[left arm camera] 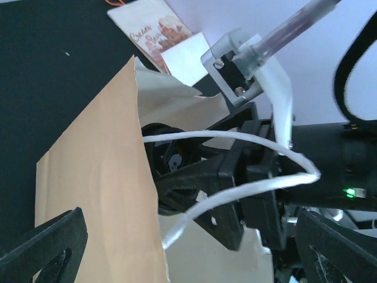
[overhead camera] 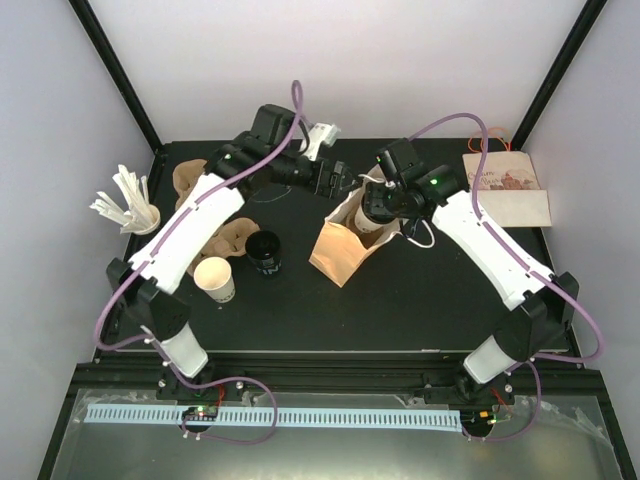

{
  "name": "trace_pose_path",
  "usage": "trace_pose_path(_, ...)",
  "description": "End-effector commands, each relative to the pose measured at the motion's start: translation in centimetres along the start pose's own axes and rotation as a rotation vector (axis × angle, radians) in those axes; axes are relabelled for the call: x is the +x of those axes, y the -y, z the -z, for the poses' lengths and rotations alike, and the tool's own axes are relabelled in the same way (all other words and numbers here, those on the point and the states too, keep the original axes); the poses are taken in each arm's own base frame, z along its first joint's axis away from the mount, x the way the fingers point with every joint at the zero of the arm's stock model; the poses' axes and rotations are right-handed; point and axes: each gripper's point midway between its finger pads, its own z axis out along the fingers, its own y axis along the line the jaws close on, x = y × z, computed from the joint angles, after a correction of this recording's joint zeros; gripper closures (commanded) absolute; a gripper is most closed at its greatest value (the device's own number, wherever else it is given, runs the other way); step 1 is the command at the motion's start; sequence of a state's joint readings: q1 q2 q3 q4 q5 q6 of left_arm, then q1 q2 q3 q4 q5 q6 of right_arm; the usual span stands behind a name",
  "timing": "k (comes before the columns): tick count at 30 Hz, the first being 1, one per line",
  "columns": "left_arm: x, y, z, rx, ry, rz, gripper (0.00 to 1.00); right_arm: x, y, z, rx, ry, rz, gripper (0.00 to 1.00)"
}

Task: Pack the takeout coffee

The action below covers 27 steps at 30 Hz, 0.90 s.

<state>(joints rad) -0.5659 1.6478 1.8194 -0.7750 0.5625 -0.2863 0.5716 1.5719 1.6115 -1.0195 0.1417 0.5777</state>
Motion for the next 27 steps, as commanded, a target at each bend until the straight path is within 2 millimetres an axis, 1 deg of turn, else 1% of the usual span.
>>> trace_pose_path(1,1.6,0.1,-1.5,0.025,-0.123,-0.099,0.01,-0.3,-1.1,-0.3,-0.047,-0.015,-0.006,0.67)
trace_pose_path(5,1.0,-0.5,-2.1,0.006,-0.112,-0.167,0.02,-0.4,-1.8,-0.8,-0.059,-0.053,-0.023,0.67)
trace_pose_path(6,0.9,-1.0,-2.4,-0.01,-0.113,-0.163,0.06,-0.2,-1.8,-0.8,-0.055,-0.07,-0.028,0.67)
trace_pose_path(7,0.8,-1.5,-2.7,-0.025,-0.117,-0.152,0.13,0.0,-1.8,-1.0,-0.052,-0.083,-0.034,0.67)
trace_pose_path(9,0.7,-1.9,-3.4,-0.022,-0.126,-0.125,0.31,0.5,-1.7,-1.4,-0.041,-0.109,-0.04,0.67)
trace_pose_path(10,0.5,-2.1,-3.6,-0.028,-0.126,-0.11,0.44,0.8,-1.5,-1.5,-0.032,-0.118,-0.046,0.67)
trace_pose_path(12,0.2,-2.7,-3.6,-0.048,-0.124,-0.052,0.65,1.3,-0.9,-1.7,-0.005,-0.142,-0.066,0.68)
trace_pose_path(13,0.0,-3.3,-3.4,-0.062,-0.12,0.012,0.76,1.7,-0.6,-1.8,0.007,-0.158,-0.085,0.68)
trace_pose_path(14,-0.2,-4.1,-3.1,-0.055,-0.108,0.084,0.84,2.0,-0.4,-1.9,0.004,-0.182,-0.113,0.68)
trace_pose_path(16,0.4,-4.5,-3.3,0.043,-0.121,0.246,0.94,2.5,0.2,-2.3,-0.012,-0.229,-0.189,0.7)
trace_pose_path(18,1.8,-4.5,-3.6,0.104,-0.151,0.361,0.98,2.6,0.3,-2.6,-0.03,-0.263,-0.258,0.71)
trace_pose_path(20,2.8,-4.0,-3.4,0.128,-0.146,0.401,0.98,2.2,0.1,-2.5,-0.044,-0.275,-0.291,0.71)
trace_pose_path(23,3.9,-4.0,-2.8,0.149,-0.111,0.479,0.98,1.1,0.3,-1.9,-0.012,-0.246,-0.326,0.7)
trace_pose_path(24,4.2,-3.9,-2.8,0.167,-0.104,0.512,0.99,0.9,0.4,-1.8,-0.01,-0.236,-0.342,0.69)
trace_pose_path(26,4.6,-3.3,-2.5,0.219,-0.095,0.581,0.99,0.8,0.4,-1.9,-0.02,-0.223,-0.387,0.69)
trace_pose_path(27,4.9,-3.1,-2.5,0.234,-0.091,0.623,0.98,0.7,0.1,-2.0,-0.038,-0.221,-0.415,0.7)
